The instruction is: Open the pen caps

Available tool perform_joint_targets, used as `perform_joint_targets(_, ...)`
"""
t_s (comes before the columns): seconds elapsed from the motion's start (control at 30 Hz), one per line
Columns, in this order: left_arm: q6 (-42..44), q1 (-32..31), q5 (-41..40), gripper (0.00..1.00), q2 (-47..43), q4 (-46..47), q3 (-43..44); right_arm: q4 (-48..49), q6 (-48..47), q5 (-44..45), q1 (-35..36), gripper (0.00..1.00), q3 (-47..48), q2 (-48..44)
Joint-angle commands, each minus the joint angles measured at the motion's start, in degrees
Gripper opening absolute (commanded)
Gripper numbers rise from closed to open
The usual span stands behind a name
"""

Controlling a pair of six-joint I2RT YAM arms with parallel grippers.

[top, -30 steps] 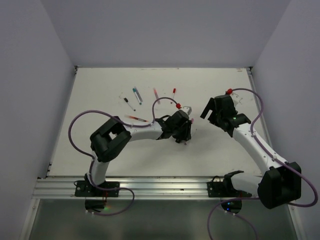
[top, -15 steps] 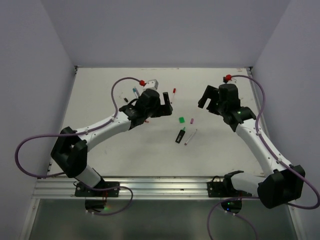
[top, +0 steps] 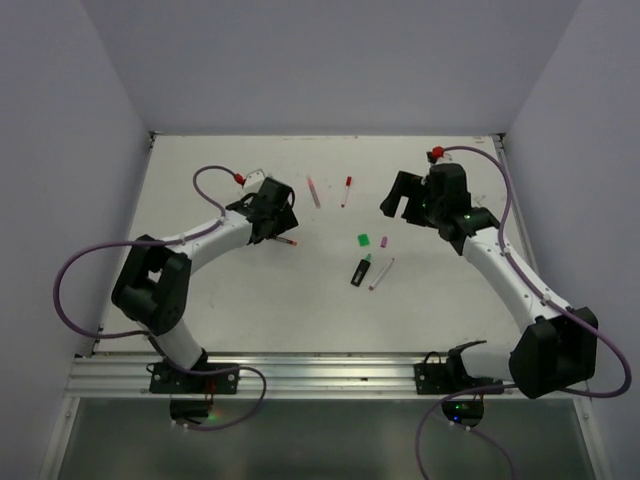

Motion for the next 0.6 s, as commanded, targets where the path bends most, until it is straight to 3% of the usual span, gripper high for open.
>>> perform_joint_targets(0.0, -3.49, 1.78, -2.06, 0.73, 4.32, -0.19, 1.88, 2.73, -1.49, -3.33, -0.25, 0.9, 0.07, 0.86)
perform_joint_targets(0.57, -4.99, 5.39, 1.72, 0.45, 13.39, -3.44, 4.26, 3.17, -2.28, -5.01, -0.25, 0.9, -0.37, 2.27)
